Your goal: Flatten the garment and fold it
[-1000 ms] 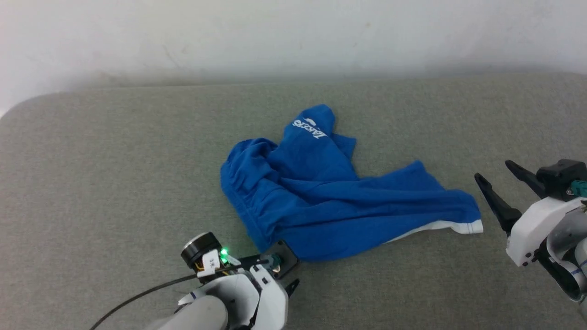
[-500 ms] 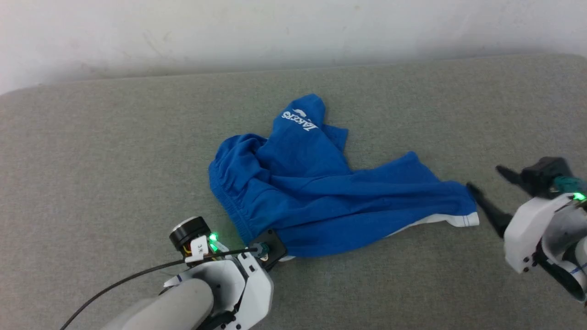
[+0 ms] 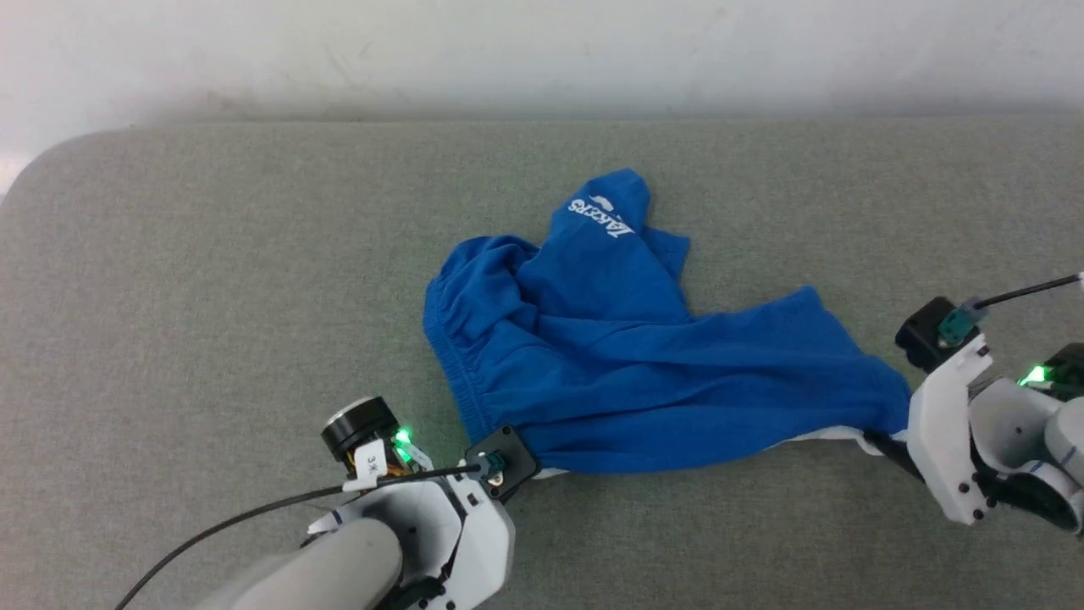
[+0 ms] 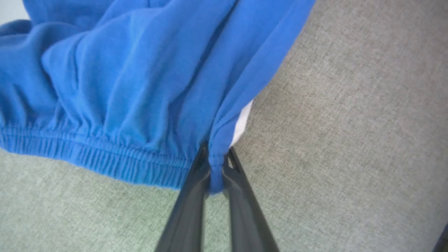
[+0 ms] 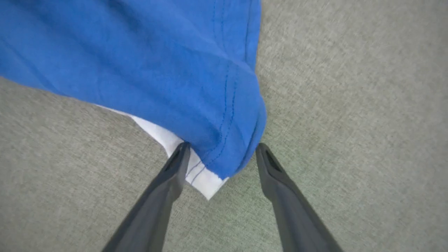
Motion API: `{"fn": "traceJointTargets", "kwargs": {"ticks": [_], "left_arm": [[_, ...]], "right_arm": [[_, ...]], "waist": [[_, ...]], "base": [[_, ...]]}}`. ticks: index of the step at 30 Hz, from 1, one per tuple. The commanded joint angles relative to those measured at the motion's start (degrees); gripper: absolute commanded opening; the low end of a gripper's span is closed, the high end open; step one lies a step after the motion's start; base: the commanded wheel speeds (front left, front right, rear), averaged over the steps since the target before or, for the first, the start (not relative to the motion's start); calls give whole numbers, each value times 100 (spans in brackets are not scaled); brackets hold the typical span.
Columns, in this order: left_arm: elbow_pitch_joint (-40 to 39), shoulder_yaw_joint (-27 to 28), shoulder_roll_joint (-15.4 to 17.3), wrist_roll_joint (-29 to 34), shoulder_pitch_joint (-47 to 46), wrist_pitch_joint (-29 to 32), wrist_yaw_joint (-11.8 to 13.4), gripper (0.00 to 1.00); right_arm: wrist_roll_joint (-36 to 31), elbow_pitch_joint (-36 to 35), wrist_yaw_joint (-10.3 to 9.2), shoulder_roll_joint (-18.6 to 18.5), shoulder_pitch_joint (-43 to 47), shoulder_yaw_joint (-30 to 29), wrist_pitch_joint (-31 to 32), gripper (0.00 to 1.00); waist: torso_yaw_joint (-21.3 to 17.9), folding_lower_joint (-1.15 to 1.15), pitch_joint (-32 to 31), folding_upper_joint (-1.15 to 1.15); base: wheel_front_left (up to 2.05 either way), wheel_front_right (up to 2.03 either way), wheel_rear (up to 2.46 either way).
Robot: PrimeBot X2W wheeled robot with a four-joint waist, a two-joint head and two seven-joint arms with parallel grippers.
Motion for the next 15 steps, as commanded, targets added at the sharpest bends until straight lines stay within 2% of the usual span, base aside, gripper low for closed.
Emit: {"fn": "traceJointTargets", "kwargs": {"ticks": [1, 2, 7, 8, 9, 15], "left_arm": [[-3, -15, -22, 50, -67, -31, 41, 0], [16, -17, -44, 53, -84, -67, 54, 0], [92, -9, -76, 29, -82, -173, 80, 0], [112, 0, -80, 16, -68, -210, 95, 0], [137, 3, -75, 6, -45, -245, 107, 0], [298, 127, 5, -117, 187, -673, 245, 0]], "right_arm": [[14, 32, -11, 50, -54, 44, 13, 100], [-40, 258, -11, 120, -123, 423, 91, 100], [177, 595, -11, 330, -152, 968, 12, 100], [266, 630, -11, 366, -168, 1045, -62, 33], [335, 649, -11, 385, -196, 1099, -199, 0], [453, 507, -11, 167, -361, 1255, -1326, 0]], "waist": [[64, -1, 83, 0], [78, -1, 136, 0], [90, -1, 170, 0], [78, -1, 159, 0], [60, -1, 131, 0], [-53, -1, -262, 0]], "base": [[0, 0, 0], [0, 0, 0], [0, 0, 0], [0, 0, 0], [0, 0, 0], [0, 0, 0]]}}
